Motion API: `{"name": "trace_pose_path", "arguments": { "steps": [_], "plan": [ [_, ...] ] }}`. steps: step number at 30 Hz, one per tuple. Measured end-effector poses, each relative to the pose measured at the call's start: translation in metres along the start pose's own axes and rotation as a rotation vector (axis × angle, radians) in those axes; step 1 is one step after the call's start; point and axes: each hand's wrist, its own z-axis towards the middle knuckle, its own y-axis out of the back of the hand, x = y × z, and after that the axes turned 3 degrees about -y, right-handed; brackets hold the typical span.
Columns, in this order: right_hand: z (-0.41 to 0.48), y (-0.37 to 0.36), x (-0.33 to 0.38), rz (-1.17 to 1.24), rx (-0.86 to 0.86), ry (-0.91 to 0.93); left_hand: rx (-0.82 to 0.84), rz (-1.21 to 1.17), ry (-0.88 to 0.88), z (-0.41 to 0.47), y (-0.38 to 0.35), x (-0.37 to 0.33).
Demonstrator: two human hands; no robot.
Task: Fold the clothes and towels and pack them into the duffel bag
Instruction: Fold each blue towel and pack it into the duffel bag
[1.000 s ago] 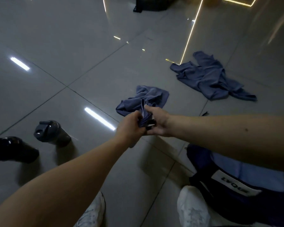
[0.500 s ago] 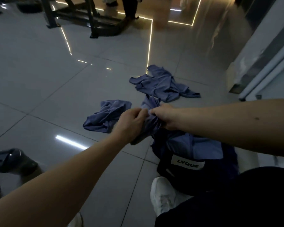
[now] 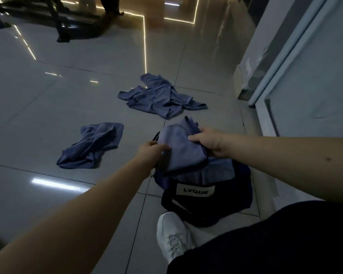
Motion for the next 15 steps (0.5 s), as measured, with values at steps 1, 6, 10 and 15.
{"name": "trace_pose_path", "arguments": {
  "steps": [1, 6, 10, 15],
  "plan": [
    [-0.001, 0.007, -0.004, -0.047, -0.019, -0.029, 0.000, 0.062, -0.065, 0.002, -0.004, 0.003],
    [-0.001, 0.032, -0.028, -0.479, -0.110, -0.048, 0.026, 0.409, -0.333, -0.002, -0.035, 0.015],
    [0.003, 0.038, -0.035, -0.704, -0.196, 0.038, 0.039, 0.648, -0.469, 0.001, -0.066, 0.020],
    [0.009, 0.049, -0.042, -0.555, -0.202, -0.045, 0.195, 0.788, -0.497, 0.003, -0.102, 0.027]
  ]
}}
